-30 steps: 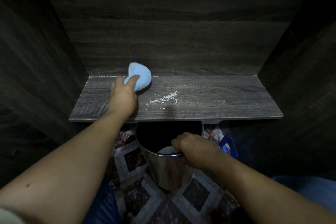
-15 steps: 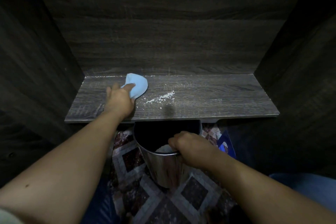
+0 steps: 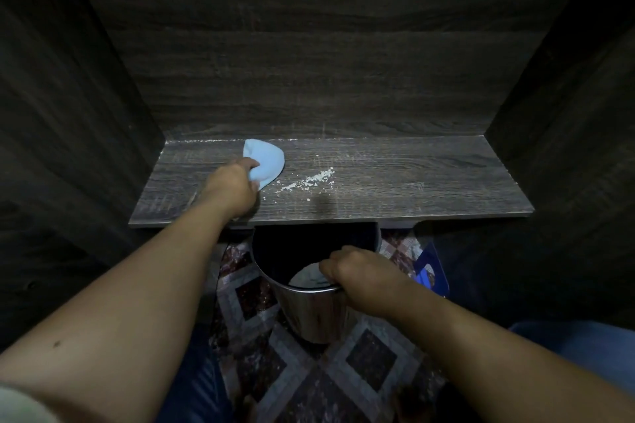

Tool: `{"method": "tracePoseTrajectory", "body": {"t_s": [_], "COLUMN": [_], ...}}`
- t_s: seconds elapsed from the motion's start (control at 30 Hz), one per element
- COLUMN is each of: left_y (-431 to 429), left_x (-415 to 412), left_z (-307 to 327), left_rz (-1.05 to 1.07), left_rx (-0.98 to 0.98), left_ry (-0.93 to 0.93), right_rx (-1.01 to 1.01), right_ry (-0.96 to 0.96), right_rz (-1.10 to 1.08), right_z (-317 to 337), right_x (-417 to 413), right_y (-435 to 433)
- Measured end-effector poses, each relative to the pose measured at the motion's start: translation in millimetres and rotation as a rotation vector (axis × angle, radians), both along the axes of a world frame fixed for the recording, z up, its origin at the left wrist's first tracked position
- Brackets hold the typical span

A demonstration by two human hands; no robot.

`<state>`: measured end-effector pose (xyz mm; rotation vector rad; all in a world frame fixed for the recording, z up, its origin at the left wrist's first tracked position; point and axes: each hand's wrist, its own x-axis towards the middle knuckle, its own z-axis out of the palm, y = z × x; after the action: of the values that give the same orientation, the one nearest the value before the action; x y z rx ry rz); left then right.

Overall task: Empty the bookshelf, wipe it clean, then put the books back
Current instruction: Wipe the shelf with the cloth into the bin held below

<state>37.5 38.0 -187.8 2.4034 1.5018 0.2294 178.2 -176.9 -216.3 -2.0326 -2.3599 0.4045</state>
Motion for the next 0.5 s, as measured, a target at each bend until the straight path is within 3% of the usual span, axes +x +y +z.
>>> {"method": "tracePoseTrajectory", "body": {"t_s": [0.5], "left_y": [-6.6], "left_x": [-2.4], "left_z": [1.2], "left_rz": [-0.026], "left_rx": [0.007], "left_ry": [-0.060], "right_rx": [0.039], "right_ry": [-0.002], "right_rz": [0.043], "right_z": [-9.9], "right_x": [-7.9], "right_y": [-1.6]}}
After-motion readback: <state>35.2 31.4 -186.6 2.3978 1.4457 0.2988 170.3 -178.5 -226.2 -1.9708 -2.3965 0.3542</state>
